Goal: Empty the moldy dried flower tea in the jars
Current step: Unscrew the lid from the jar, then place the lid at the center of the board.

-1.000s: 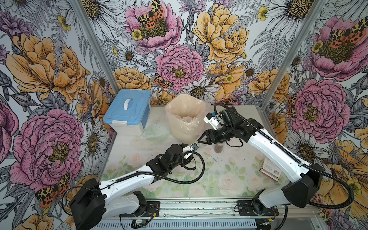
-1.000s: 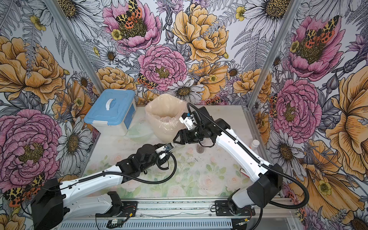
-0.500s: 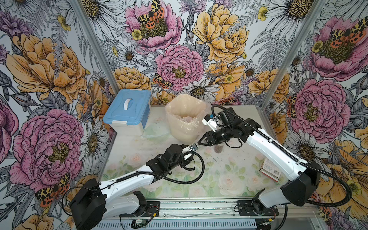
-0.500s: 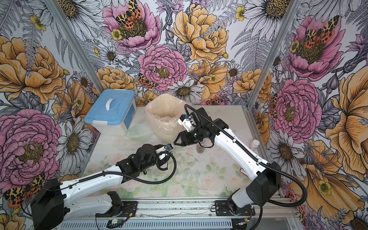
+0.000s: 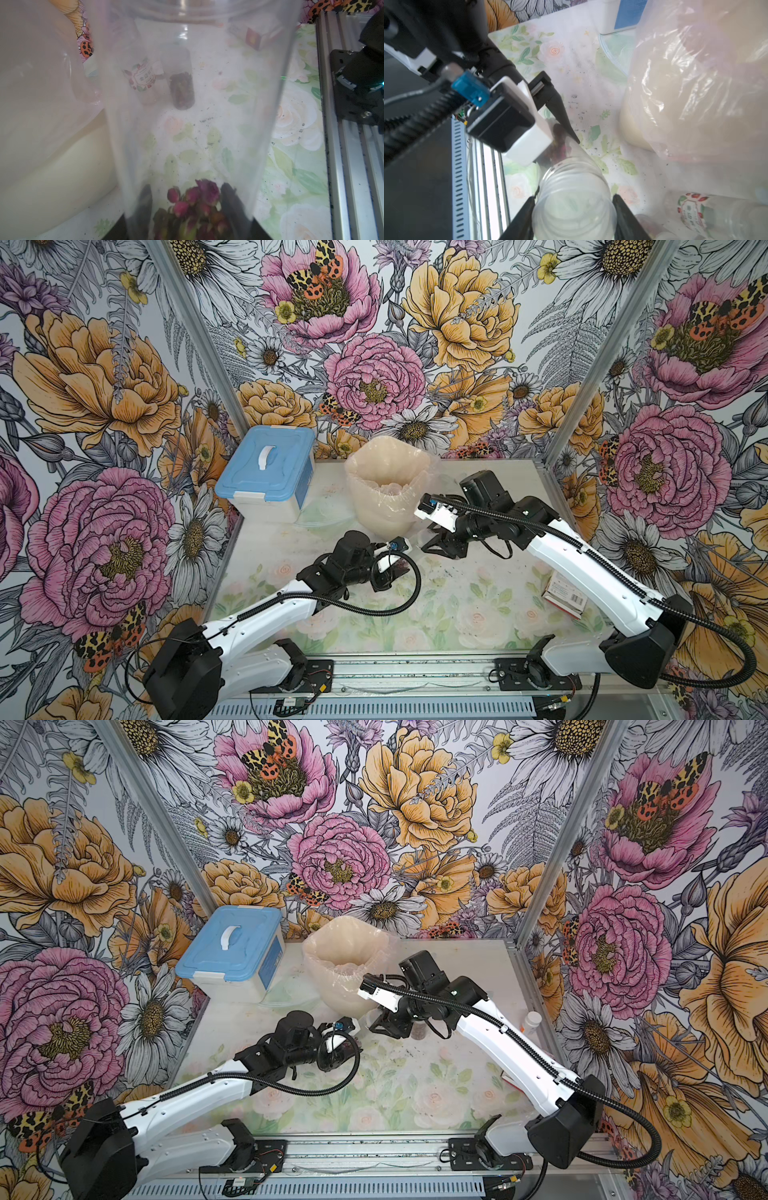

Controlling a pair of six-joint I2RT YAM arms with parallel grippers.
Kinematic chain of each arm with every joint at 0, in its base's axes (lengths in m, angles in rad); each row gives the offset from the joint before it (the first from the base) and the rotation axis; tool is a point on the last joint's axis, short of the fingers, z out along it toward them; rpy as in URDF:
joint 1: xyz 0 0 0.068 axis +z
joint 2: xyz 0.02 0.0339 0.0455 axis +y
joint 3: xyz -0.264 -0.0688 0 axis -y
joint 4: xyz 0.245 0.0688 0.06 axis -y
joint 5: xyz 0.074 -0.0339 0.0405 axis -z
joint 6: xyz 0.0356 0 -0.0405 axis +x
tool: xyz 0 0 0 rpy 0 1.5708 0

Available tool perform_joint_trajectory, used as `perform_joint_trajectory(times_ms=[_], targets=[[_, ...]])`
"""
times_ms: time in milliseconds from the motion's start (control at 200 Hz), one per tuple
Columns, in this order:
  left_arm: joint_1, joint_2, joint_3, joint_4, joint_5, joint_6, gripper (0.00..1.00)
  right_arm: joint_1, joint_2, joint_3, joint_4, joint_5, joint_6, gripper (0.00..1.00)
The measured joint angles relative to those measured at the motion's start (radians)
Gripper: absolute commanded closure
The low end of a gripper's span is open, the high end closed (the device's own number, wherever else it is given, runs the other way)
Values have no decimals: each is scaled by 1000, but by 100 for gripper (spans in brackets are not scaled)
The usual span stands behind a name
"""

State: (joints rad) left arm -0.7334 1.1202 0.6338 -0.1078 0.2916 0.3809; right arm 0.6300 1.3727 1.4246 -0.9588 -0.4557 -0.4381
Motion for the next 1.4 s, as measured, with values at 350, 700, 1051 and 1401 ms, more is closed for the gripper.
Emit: perform_joint_trajectory(times_ms=[350, 700, 1051, 1401], targets=[[5, 10, 2, -27, 16, -15, 51, 2, 0, 0, -21, 16, -147, 83], [5, -116, -60, 60, -97, -21, 51, -23, -72, -28, -25, 10, -46, 85], [25, -265, -144, 163, -221, -120, 51, -14, -25, -75, -1, 129, 160, 85], [124, -367, -184, 226, -270, -244, 51, 89, 2, -250, 184, 270, 341, 81]])
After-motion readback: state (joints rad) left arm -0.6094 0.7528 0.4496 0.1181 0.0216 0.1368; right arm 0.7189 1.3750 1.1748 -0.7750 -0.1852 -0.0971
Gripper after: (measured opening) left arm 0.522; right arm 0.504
